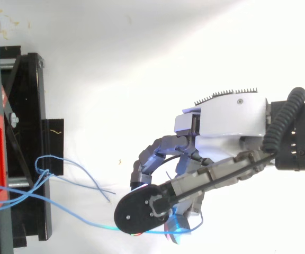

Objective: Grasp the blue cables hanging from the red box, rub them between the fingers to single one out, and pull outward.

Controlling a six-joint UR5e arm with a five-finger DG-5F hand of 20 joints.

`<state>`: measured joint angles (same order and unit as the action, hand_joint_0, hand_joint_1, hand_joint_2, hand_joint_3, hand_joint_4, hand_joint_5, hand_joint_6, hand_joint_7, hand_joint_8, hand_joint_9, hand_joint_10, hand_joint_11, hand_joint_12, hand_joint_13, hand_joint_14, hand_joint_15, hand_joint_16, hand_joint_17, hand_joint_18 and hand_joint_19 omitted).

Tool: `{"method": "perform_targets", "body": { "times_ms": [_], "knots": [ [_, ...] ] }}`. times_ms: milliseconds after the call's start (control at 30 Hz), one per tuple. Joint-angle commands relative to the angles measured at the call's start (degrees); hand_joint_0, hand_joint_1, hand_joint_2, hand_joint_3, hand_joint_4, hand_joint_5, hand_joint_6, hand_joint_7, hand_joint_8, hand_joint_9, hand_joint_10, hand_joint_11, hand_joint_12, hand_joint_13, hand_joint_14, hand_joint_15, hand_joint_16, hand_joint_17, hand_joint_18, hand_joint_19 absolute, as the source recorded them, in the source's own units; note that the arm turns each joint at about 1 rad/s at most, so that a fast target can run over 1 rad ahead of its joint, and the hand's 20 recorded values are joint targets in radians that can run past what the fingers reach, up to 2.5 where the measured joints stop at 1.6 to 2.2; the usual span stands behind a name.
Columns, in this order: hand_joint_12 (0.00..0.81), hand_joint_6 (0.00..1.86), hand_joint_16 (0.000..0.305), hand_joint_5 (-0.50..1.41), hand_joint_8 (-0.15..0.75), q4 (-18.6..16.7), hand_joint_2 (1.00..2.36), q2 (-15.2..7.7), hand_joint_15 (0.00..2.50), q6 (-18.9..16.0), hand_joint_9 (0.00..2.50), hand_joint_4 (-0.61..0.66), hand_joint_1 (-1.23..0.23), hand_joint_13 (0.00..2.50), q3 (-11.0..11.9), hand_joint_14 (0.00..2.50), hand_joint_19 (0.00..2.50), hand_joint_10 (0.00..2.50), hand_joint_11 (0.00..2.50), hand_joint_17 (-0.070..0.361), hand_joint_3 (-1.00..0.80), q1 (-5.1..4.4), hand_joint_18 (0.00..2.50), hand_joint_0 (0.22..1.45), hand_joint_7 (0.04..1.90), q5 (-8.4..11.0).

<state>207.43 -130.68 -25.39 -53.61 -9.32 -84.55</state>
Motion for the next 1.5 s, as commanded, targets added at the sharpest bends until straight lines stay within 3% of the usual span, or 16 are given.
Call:
{"method": "perform_targets", "body": {
  "times_ms": [0, 100, 200, 400, 800, 1167, 1467],
  "knots": [
    [0.464, 0.73, 0.063, -0.2, 0.359, 0.0, 1.01, 0.08, 0.61, 0.07, 1.21, 0.21, -0.66, 0.97, 0.26, 0.02, 0.56, 0.02, 0.94, 0.142, -0.32, 0.0, 0.83, 0.53, 0.87, 0.0],
    [0.444, 0.73, 0.059, -0.2, 0.339, 0.08, 1.01, -0.01, 0.62, 0.07, 1.2, 0.18, -0.65, 0.95, 0.88, 0.02, 0.58, 0.02, 0.95, 0.132, -0.34, 0.0, 0.79, 0.53, 0.89, 0.0],
    [0.462, 0.76, 0.062, -0.2, 0.364, 0.17, 1.0, -0.01, 0.6, 0.25, 1.25, 0.21, -0.58, 0.98, 2.02, 0.02, 0.57, 0.01, 0.95, 0.14, -0.5, 0.0, 0.83, 0.48, 0.84, 0.09],
    [0.5, 0.77, 0.071, -0.19, 0.4, 0.17, 1.0, -0.01, 0.6, 0.95, 1.29, 0.27, -0.47, 1.03, 2.2, 0.02, 0.52, 0.01, 0.95, 0.159, -0.5, -0.09, 0.91, 0.4, 0.81, 0.0],
    [0.512, 0.85, 0.074, -0.21, 0.408, 0.08, 1.0, -0.01, 0.59, 1.57, 1.31, 0.27, -0.66, 1.06, 2.11, 0.02, 0.5, 0.01, 0.96, 0.166, -0.5, -0.09, 0.97, 0.35, 0.78, 0.0],
    [0.434, 0.87, 0.057, -0.21, 0.335, 0.17, 1.0, -0.01, 0.63, 1.65, 1.29, 0.13, -0.73, 1.02, 2.2, 0.02, 0.57, 0.02, 1.01, 0.127, -0.5, 0.0, 0.84, 0.52, 0.84, 0.17],
    [0.425, 0.86, 0.053, -0.19, 0.317, 0.0, 1.01, -0.01, 0.64, 1.74, 1.32, 0.11, -0.71, 1.02, 2.2, 0.02, 0.59, 0.02, 1.01, 0.119, -0.39, 0.0, 0.83, 0.57, 0.87, 0.26]
  ]
}}
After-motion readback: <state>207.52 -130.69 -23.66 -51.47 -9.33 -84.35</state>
